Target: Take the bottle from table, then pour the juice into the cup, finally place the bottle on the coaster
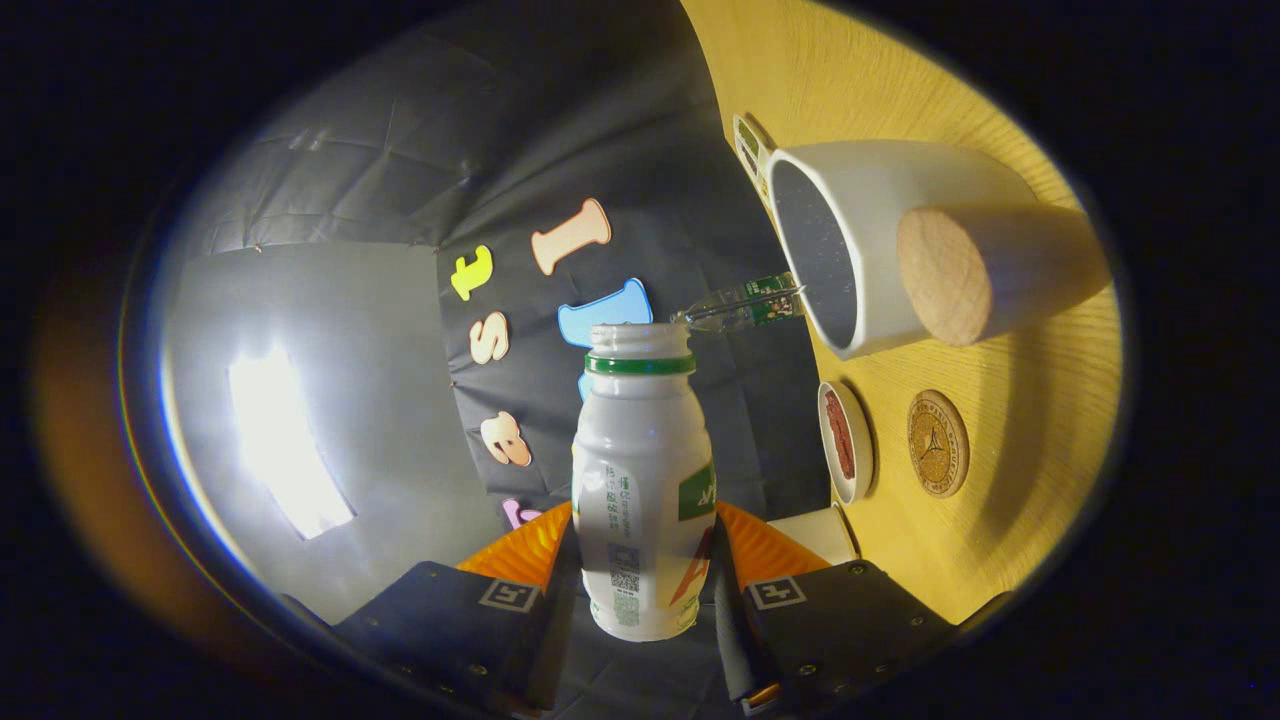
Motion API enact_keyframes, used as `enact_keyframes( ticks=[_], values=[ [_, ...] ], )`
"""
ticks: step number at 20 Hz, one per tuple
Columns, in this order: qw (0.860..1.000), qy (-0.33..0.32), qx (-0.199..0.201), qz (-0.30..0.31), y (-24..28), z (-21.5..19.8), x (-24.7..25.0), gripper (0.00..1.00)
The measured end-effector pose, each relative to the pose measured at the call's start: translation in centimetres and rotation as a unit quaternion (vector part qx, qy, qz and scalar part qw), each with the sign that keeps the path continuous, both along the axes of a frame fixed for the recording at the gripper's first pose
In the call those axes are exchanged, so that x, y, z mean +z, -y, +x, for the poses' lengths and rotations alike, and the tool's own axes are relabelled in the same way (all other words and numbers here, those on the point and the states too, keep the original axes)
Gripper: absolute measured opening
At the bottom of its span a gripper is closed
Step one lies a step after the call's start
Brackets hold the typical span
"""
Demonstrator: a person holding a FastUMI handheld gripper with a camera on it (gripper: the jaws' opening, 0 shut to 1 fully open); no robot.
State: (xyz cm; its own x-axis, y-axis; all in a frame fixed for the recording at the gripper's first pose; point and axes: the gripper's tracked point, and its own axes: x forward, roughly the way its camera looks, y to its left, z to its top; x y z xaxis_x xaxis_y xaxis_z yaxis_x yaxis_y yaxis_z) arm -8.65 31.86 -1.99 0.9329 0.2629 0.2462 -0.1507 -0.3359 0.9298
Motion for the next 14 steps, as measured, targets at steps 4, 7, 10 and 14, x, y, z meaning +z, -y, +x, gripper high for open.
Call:
enact_keyframes(
  ticks=[4,7,10,14],
  values=[
    [1.0,0.0,0.0,0.006,-0.03,0.08,0.12,0.61],
    [1.0,0.0,-0.001,0.011,-0.08,0.07,0.25,0.61],
    [1.0,0.001,-0.002,0.013,-0.09,0.05,0.3,0.61],
    [1.0,0.0,-0.002,0.02,-0.09,0.04,0.39,0.61]
  ],
)
